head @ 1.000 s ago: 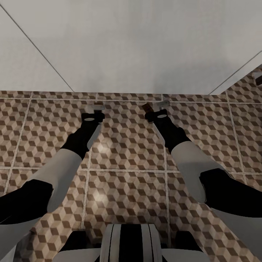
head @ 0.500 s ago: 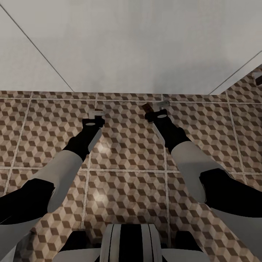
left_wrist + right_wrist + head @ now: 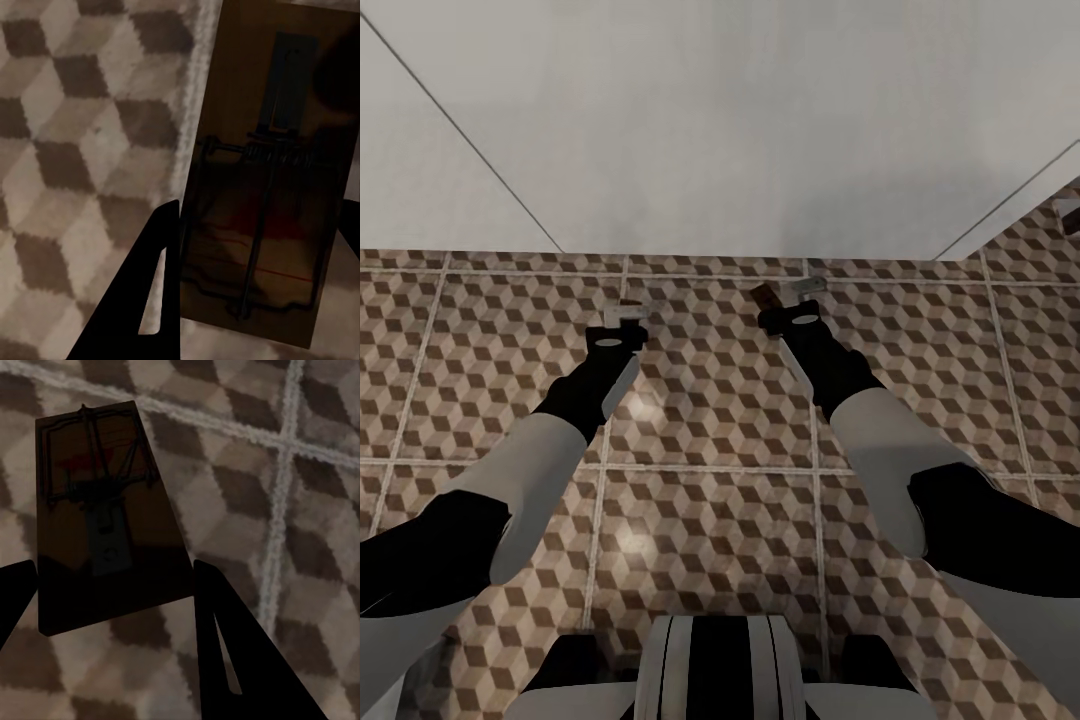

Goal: Take the four mousetraps from the cabinet in the bathroom and place them on the bathroom floor. Make sure all four end up on the same floor surface, and ensure that at least two of them are either under or directly next to the same bathroom sink.

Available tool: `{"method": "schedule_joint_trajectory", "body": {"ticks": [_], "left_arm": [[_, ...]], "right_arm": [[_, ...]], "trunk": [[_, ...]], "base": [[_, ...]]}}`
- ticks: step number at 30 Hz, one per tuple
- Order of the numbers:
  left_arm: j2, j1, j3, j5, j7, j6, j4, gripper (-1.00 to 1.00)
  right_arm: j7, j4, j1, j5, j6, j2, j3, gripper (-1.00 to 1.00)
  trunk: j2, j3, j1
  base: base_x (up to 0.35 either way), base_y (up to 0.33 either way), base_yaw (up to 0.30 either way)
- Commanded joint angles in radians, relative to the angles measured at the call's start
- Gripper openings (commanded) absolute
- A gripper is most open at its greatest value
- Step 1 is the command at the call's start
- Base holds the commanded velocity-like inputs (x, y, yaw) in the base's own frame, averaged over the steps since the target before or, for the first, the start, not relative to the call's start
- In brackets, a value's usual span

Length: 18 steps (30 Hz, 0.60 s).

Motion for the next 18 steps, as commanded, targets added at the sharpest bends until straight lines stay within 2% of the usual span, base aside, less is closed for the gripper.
{"method": "schedule_joint_trajectory", "body": {"ticks": [1,10,18], "left_arm": [[0.001,-0.001,-0.007,0.008,0.012,0.005,0.000,-1.00],[0.001,-0.001,-0.007,0.008,0.013,0.004,0.019,-1.00],[0.001,-0.001,-0.008,0.008,0.013,-0.015,0.035,-1.00]], "right_arm": [[-0.007,-0.001,0.000,0.007,0.008,0.000,0.003,-1.00],[-0.007,-0.001,0.000,0.007,0.008,0.000,0.003,-1.00],[-0.007,-0.001,0.000,0.007,0.008,0.000,0.002,-1.00]], "trunk": [[0.000,-0.001,0.000],[0.000,-0.001,0.000],[0.000,-0.001,0.000]], "base": [[0.011,0.000,0.000],[0.192,0.000,0.000],[0.043,0.000,0.000]]}}
